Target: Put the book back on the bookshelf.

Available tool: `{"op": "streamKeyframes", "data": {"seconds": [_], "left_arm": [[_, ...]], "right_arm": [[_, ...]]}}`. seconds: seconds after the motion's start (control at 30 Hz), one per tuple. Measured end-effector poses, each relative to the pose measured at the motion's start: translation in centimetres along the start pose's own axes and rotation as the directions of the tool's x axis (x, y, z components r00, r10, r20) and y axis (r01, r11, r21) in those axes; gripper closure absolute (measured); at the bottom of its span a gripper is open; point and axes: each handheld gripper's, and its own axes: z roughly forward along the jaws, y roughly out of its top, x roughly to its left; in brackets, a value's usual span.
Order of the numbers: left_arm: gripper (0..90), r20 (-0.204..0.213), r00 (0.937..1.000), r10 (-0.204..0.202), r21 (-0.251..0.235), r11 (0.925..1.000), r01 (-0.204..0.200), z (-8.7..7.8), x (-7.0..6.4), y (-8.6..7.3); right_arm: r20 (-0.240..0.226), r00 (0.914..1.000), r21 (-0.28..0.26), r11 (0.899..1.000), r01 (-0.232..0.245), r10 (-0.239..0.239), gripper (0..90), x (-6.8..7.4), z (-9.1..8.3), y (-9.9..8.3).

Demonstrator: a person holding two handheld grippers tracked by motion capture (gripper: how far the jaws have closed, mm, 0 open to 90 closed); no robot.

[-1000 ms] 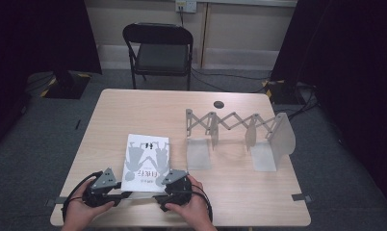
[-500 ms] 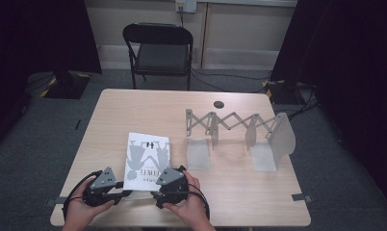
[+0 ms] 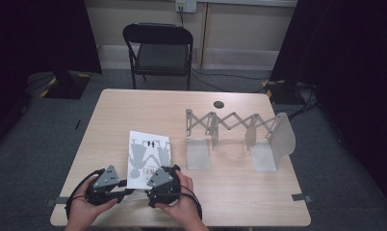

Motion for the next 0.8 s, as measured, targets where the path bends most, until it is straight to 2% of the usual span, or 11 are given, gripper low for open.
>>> {"op": "streamKeyframes", "data": {"seconds": [0.17, 0.3, 0.37, 0.4, 0.43, 0.53, 0.57, 0.63, 0.7, 0.73, 0.8], "left_arm": [[68.3, 0.000, 1.0000, -0.002, 0.000, 1.0000, 0.002, 0.0, 0.0, 0.1], [68.3, -0.003, 1.0000, 0.007, 0.010, 0.9999, -0.007, 0.0, 0.0, 0.1], [68.5, 0.001, 1.0000, -0.001, 0.012, 0.9999, 0.001, 0.1, 0.0, 0.0], [68.5, 0.001, 1.0000, -0.001, 0.012, 0.9999, 0.001, 0.1, 0.0, 0.0], [68.6, -0.004, 1.0000, 0.008, 0.019, 0.9998, -0.007, 0.2, 0.1, -0.1], [68.3, 0.000, 0.9999, 0.016, 0.012, 0.9998, -0.016, 0.3, 0.2, -0.1], [66.0, 0.005, 0.9998, 0.019, 0.007, 0.9998, -0.019, 0.4, 0.2, -0.1], [60.3, -0.015, 0.9980, 0.061, -0.001, 0.9981, -0.061, 0.5, 0.1, 0.1], [45.8, -0.008, 0.9977, 0.067, -0.004, 0.9977, -0.067, 0.6, 0.1, 0.1], [41.5, -0.007, 0.9982, 0.060, 0.014, 0.9981, -0.060, 0.6, 0.4, -0.2], [32.4, 0.028, 0.9988, 0.040, 0.068, 0.9968, -0.042, 0.9, 1.0, -0.8]], "right_arm": [[0.033, 0.9992, -0.006, 1.000, 0.021, -0.021, 9.6, 0.3, 0.3, 0.0], [0.039, 0.9990, -0.002, 1.000, 0.020, -0.020, 10.0, 0.3, 0.4, 0.0], [0.058, 0.9971, 0.007, 0.999, 0.048, -0.049, 11.9, 0.5, 0.4, 0.1], [0.058, 0.9971, 0.007, 0.999, 0.048, -0.049, 11.9, 0.5, 0.4, 0.1], [0.072, 0.9933, 0.006, 0.996, 0.091, -0.091, 14.8, 0.7, 0.5, 0.1], [0.092, 0.9861, 0.008, 0.990, 0.138, -0.139, 24.9, 0.9, 0.4, 0.3], [0.102, 0.9820, 0.010, 0.987, 0.158, -0.159, 29.3, 1.0, 0.2, 0.4], [0.109, 0.9734, 0.028, 0.979, 0.200, -0.202, 35.0, 1.1, 0.0, 0.7], [0.116, 0.9711, 0.026, 0.978, 0.207, -0.209, 37.3, 1.0, -0.1, 0.8], [0.127, 0.9673, 0.026, 0.976, 0.218, -0.219, 41.9, 0.9, -0.5, 1.0], [0.138, 0.9638, 0.026, 0.974, 0.227, -0.228, 45.6, 0.8, -0.8, 1.1]]}}
